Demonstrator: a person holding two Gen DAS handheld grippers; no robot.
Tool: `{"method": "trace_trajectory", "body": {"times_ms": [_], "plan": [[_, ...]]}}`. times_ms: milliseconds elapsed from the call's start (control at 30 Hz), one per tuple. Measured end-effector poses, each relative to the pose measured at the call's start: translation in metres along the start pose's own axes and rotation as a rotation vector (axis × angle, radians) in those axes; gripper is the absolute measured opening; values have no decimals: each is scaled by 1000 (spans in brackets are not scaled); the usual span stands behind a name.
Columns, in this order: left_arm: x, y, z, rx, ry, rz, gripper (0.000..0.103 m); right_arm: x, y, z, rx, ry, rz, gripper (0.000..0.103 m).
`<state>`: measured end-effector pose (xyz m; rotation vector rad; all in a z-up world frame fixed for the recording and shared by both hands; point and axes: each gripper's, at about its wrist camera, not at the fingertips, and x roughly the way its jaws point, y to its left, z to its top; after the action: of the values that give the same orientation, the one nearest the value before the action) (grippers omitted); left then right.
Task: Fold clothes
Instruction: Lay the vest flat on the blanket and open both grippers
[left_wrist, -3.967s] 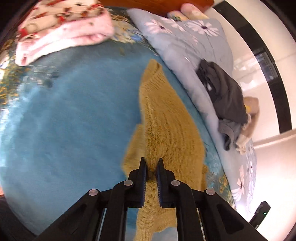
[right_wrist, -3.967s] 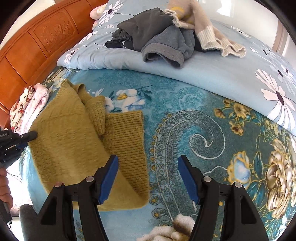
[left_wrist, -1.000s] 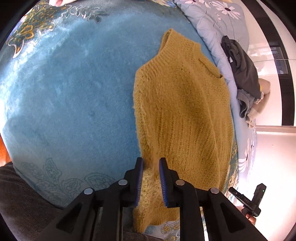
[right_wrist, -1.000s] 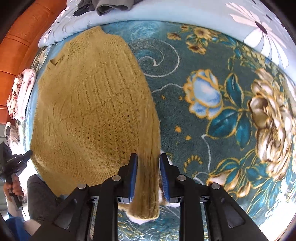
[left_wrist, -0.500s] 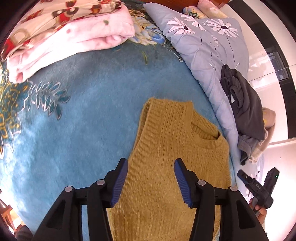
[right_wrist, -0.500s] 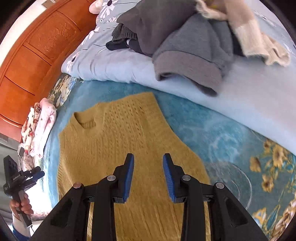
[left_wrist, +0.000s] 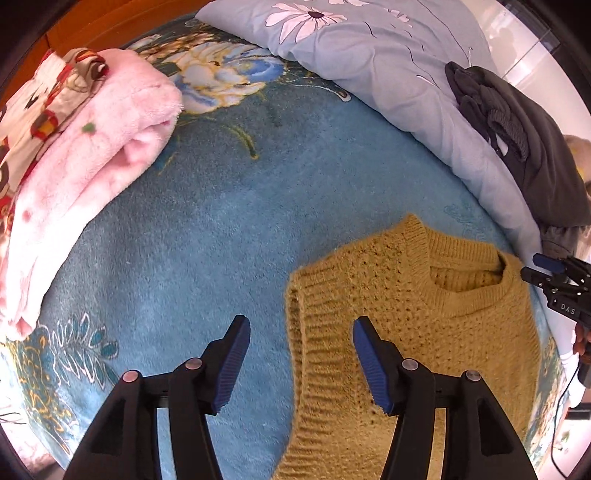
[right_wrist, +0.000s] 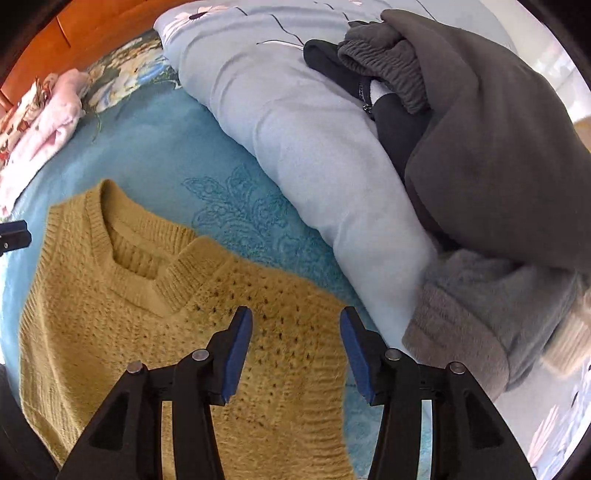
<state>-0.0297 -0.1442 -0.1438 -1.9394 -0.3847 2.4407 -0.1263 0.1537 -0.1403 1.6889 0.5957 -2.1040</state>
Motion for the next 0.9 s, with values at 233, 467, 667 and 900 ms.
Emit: {"method": "trace_trajectory", "body": {"times_ms": [233,467,667,900], "plan": [[23,-11,18,132,53,22,62,21,18,17,-200,98,-34,51],[42,-25,24,243,75,36,62,34,20,23,-247,171,-46,51],[53,-26,22,264,84,44,62,43,22,25,-284,222,-73,52],[54,-16,14,196,85,1,51,38,11,28,-243,233,-80,50]]}}
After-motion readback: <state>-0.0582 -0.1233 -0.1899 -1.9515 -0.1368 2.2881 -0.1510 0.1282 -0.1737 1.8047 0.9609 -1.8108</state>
